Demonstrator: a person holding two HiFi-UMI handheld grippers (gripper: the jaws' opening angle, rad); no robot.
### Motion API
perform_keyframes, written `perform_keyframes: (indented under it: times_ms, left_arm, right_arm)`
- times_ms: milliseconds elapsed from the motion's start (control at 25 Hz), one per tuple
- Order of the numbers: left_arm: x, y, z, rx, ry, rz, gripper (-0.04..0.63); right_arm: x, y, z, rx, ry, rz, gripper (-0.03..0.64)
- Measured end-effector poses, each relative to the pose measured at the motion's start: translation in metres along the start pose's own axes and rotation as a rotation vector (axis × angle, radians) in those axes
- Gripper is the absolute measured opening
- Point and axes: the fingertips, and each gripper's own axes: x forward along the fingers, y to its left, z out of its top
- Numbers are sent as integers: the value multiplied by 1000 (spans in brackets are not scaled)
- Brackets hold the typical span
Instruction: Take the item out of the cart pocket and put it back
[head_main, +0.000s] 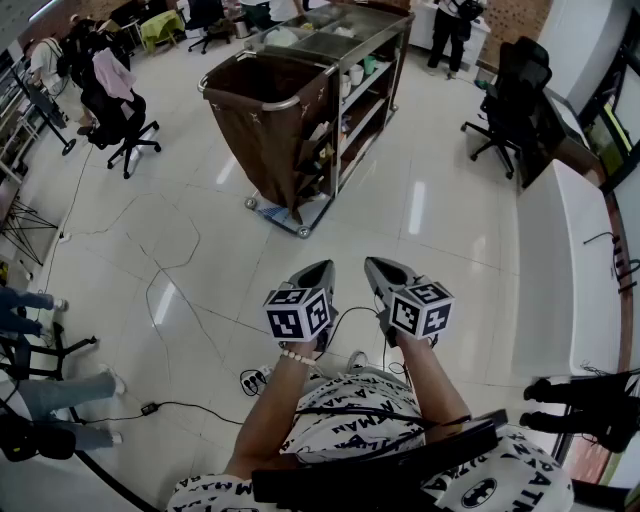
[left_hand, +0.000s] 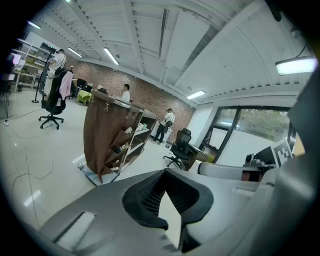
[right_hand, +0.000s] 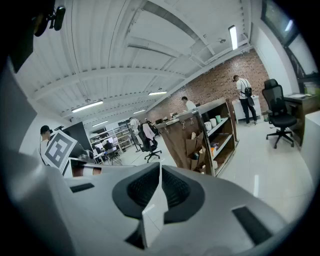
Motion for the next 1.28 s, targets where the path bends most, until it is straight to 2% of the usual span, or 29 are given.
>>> perform_keyframes:
  times_ms: [360, 440, 560, 600, 640, 880, 1280]
  left_arm:
    - [-4, 13, 1, 18, 9, -18, 3]
    - [0, 17, 4, 22, 9, -19, 3]
    - [9, 27, 11, 31, 10, -10, 3]
    - [14, 31, 15, 35, 6, -4, 3]
    - [19, 37, 21, 39, 0, 4, 3]
    - [64, 80, 69, 76, -27, 69, 3]
    - [180, 136, 145, 59, -52, 144, 3]
  right_arm:
    - [16, 4, -6, -38, 3, -31, 31]
    - [26, -1, -4, -53, 11, -37, 75]
    - [47, -13, 3, -75, 17, -41, 81]
    - [57, -18, 6, -83, 20, -38, 156]
    - [68, -24, 10, -93, 24, -34, 178]
    - [152, -75, 49, -162, 44, -34, 204]
    - [301, -181, 118, -184, 101, -19, 207]
